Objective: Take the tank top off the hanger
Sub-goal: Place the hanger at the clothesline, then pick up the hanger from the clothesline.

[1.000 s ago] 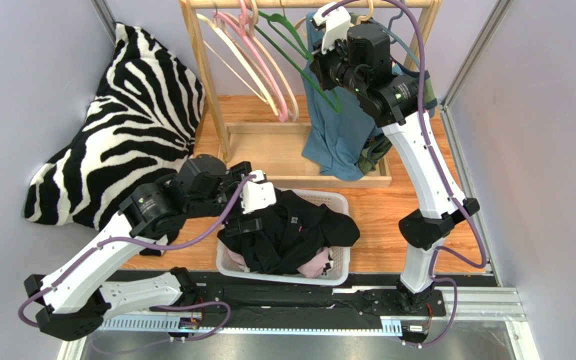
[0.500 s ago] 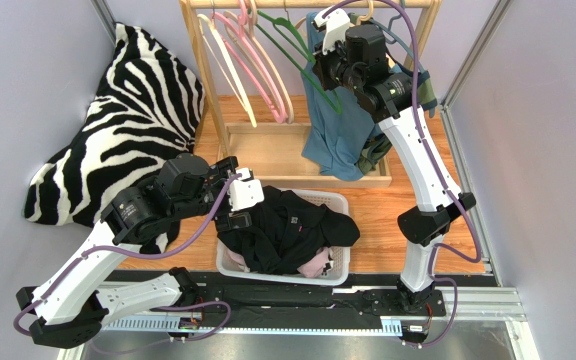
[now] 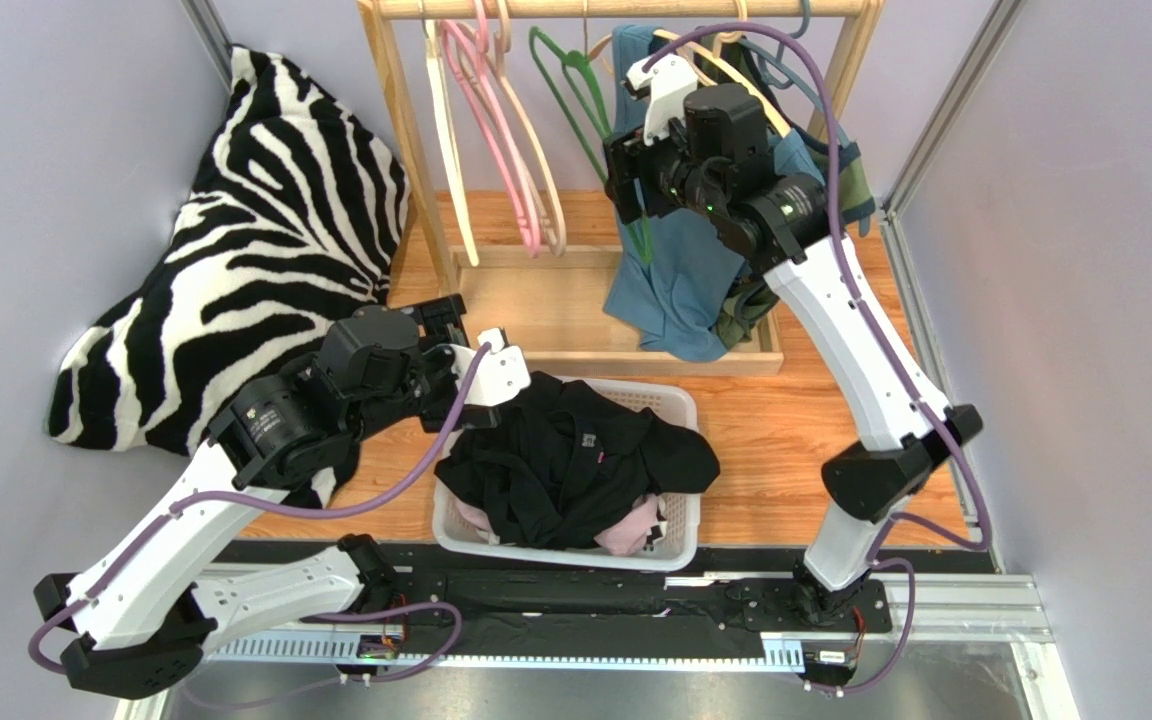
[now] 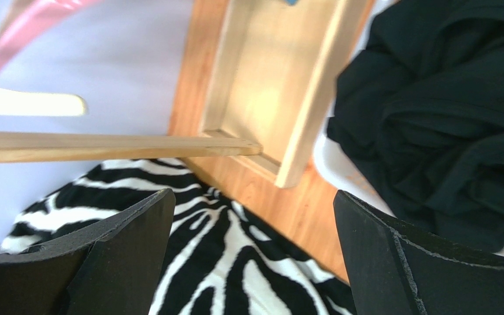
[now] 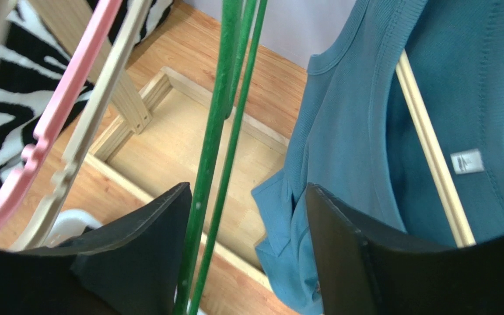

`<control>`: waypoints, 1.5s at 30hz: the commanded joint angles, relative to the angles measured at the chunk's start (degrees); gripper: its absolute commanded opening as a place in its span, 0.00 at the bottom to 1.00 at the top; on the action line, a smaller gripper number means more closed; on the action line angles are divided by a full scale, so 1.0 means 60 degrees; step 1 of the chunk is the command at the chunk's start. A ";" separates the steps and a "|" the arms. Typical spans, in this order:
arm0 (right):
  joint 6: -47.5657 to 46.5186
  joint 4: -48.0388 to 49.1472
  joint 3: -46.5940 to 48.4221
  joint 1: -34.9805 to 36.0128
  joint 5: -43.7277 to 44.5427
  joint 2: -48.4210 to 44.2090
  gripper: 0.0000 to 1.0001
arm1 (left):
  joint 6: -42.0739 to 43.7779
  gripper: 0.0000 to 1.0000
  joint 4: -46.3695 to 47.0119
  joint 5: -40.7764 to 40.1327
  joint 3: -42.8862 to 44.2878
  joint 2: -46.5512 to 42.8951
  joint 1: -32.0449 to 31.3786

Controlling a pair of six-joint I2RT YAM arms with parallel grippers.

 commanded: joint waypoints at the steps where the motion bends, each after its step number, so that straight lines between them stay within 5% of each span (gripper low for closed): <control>1: -0.0057 0.0384 -0.0114 0.0097 0.0329 -0.1753 0.74 | 0.0492 0.99 0.1066 -0.1014 0.0393 -0.0405 0.0028; 8: -0.0716 0.0619 0.0018 -0.0369 0.2012 -0.2824 0.79 | -0.0737 0.99 0.0643 -0.0519 0.1755 -0.0288 0.0028; 15: 0.0045 0.1014 -0.0920 -0.1602 0.1092 -0.2986 0.74 | -0.1588 0.99 -0.0075 0.0567 0.2532 -0.0157 0.0028; 36: -0.0877 0.2170 -0.2575 -0.2305 0.1458 -0.3600 0.76 | -0.2906 0.99 -0.0881 0.3365 0.3061 -0.0376 0.1595; 45: -0.0306 0.2056 -0.2151 -0.2979 0.0491 -0.3265 0.77 | -0.3214 0.99 -0.0983 0.4171 0.3002 -0.0479 0.1991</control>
